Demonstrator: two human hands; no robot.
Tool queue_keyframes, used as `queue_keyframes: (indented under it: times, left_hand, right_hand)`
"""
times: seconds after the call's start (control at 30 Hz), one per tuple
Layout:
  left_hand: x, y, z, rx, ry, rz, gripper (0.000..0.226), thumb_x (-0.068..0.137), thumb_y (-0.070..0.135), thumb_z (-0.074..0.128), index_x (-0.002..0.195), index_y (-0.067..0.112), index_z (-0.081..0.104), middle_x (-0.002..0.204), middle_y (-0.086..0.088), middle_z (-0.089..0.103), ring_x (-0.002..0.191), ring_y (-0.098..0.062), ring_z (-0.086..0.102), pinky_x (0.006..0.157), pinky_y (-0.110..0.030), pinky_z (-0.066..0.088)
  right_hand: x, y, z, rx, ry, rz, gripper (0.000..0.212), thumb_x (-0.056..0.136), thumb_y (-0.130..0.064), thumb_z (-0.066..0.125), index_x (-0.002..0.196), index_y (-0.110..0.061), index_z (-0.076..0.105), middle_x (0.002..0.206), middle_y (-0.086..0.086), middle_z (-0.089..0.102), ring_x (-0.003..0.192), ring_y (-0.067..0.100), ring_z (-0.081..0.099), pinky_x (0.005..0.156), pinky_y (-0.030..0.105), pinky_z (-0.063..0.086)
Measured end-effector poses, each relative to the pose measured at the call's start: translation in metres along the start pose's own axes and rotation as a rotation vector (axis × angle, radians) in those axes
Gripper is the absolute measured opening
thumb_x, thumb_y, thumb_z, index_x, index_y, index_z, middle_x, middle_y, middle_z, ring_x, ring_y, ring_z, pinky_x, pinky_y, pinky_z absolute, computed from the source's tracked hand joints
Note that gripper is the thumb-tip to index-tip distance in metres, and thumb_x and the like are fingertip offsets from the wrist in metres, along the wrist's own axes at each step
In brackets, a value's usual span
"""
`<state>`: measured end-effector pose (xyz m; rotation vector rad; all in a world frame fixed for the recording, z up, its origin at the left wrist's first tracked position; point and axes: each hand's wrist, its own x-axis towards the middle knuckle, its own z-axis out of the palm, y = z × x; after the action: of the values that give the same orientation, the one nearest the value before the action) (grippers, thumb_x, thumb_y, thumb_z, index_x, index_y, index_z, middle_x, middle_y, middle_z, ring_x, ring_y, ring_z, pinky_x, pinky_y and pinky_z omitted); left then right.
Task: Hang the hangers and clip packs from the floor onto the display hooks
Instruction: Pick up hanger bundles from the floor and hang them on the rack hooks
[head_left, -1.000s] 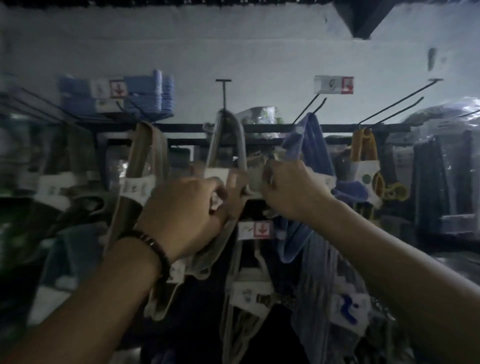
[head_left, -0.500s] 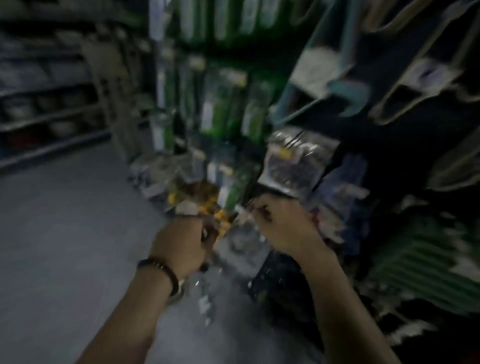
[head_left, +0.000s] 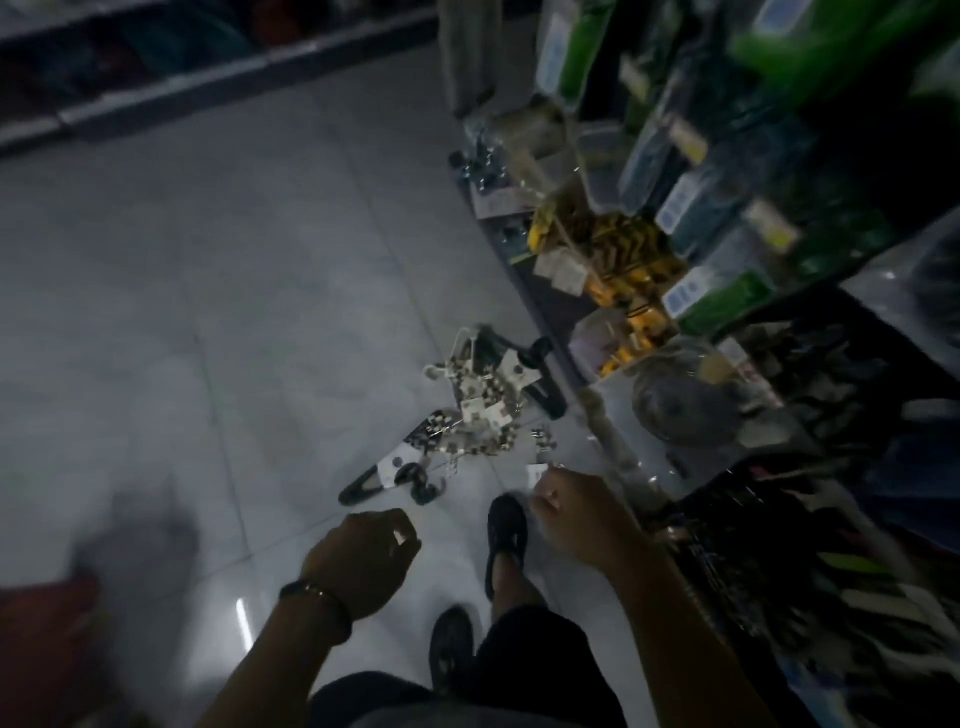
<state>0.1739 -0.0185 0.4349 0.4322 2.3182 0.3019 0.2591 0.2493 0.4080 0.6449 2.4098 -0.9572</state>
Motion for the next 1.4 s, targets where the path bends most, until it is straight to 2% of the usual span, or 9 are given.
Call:
queue_keyframes:
  times: [0.1, 0.37, 0.47, 0.57, 0.67, 0.8, 0.93, 1.23, 1.4]
  left_hand:
    - [0.073, 0.004, 0.017, -0.04, -0.042, -0.027, 0.03, 0.092, 0.061, 0.043, 0.103, 0.042, 0.064, 0.098, 0.019, 0.07, 0.088, -0.004, 0.067, 0.082, -0.036, 0.061]
    - [0.36, -0.007, 0.127, -0.005, -0.154, 0.048, 0.032, 0.1, 0.048, 0.053, 0.127, 0.032, 0.06, 0.124, 0.007, 0.065, 0.115, -0.015, 0.063, 0.096, -0.032, 0.052]
    - [0.454, -0.026, 0.19, 0.074, -0.217, 0.033, 0.04, 0.1, 0.048, 0.055, 0.137, 0.034, 0.052, 0.137, 0.005, 0.057, 0.126, -0.016, 0.055, 0.102, -0.032, 0.046]
    - [0.543, -0.05, 0.253, 0.139, -0.243, 0.055, 0.056, 0.099, 0.045, 0.059, 0.15, 0.031, 0.04, 0.158, 0.0, 0.039, 0.145, -0.023, 0.038, 0.115, -0.04, 0.041]
    - [0.622, -0.077, 0.308, 0.187, -0.183, 0.071, 0.074, 0.097, 0.043, 0.062, 0.159, 0.036, 0.022, 0.173, -0.007, 0.005, 0.16, -0.035, 0.009, 0.125, -0.053, 0.025]
    - [0.698, -0.111, 0.367, 0.255, -0.113, -0.002, 0.101, 0.097, 0.039, 0.062, 0.161, 0.041, -0.016, 0.165, -0.012, -0.037, 0.154, -0.042, -0.026, 0.126, -0.067, 0.002]
    - [0.72, -0.132, 0.409, 0.275, -0.082, -0.042, 0.122, 0.089, 0.054, 0.068, 0.153, 0.044, -0.036, 0.157, -0.013, -0.05, 0.153, -0.047, -0.024, 0.119, -0.066, -0.013]
    - [0.703, -0.15, 0.404, 0.215, -0.144, 0.046, 0.103, 0.094, 0.054, 0.061, 0.158, 0.049, -0.02, 0.162, -0.009, -0.043, 0.152, -0.039, -0.031, 0.128, -0.062, 0.001]
    - [0.7, -0.156, 0.373, -0.05, -0.244, -0.009, 0.073, 0.098, 0.051, 0.059, 0.161, 0.043, 0.022, 0.173, 0.001, -0.014, 0.16, -0.032, -0.009, 0.127, -0.052, 0.013]
  right_hand:
    - [0.089, 0.03, 0.005, 0.023, -0.047, 0.08, 0.019, 0.101, -0.035, 0.058, 0.103, -0.019, 0.068, 0.099, -0.001, 0.071, 0.092, 0.017, 0.067, 0.078, 0.033, 0.053]
    - [0.375, 0.148, 0.072, -0.064, -0.185, 0.146, 0.026, 0.099, -0.031, 0.066, 0.117, -0.012, 0.066, 0.112, 0.009, 0.072, 0.102, 0.024, 0.07, 0.09, 0.039, 0.058]
    - [0.459, 0.2, 0.111, -0.083, -0.187, 0.231, 0.022, 0.102, -0.027, 0.06, 0.115, -0.009, 0.064, 0.101, 0.008, 0.07, 0.089, 0.02, 0.069, 0.074, 0.033, 0.058]
    - [0.536, 0.249, 0.157, -0.156, -0.185, 0.305, 0.028, 0.103, -0.027, 0.061, 0.121, -0.006, 0.06, 0.098, 0.006, 0.064, 0.084, 0.017, 0.064, 0.065, 0.029, 0.05]
    - [0.602, 0.292, 0.206, -0.273, -0.129, 0.318, 0.041, 0.1, -0.025, 0.063, 0.137, -0.01, 0.053, 0.129, 0.018, 0.057, 0.099, 0.026, 0.059, 0.074, 0.035, 0.05]
    - [0.667, 0.339, 0.266, -0.384, -0.028, 0.368, 0.066, 0.095, -0.029, 0.071, 0.152, -0.015, 0.041, 0.155, 0.025, 0.034, 0.136, 0.042, 0.044, 0.103, 0.049, 0.052]
    - [0.692, 0.377, 0.303, -0.406, 0.013, 0.4, 0.077, 0.093, -0.034, 0.076, 0.158, -0.019, 0.037, 0.156, 0.024, 0.03, 0.136, 0.047, 0.04, 0.103, 0.052, 0.048]
    - [0.664, 0.355, 0.259, -0.498, 0.162, 0.164, 0.037, 0.103, -0.053, 0.051, 0.117, -0.023, 0.066, 0.142, 0.017, 0.038, 0.119, 0.037, 0.052, 0.089, 0.042, 0.052]
    - [0.657, 0.298, 0.225, -0.021, 0.349, 0.18, 0.055, 0.096, -0.063, 0.05, 0.091, -0.011, 0.068, 0.095, 0.022, 0.06, 0.074, 0.029, 0.06, 0.06, 0.029, 0.042]
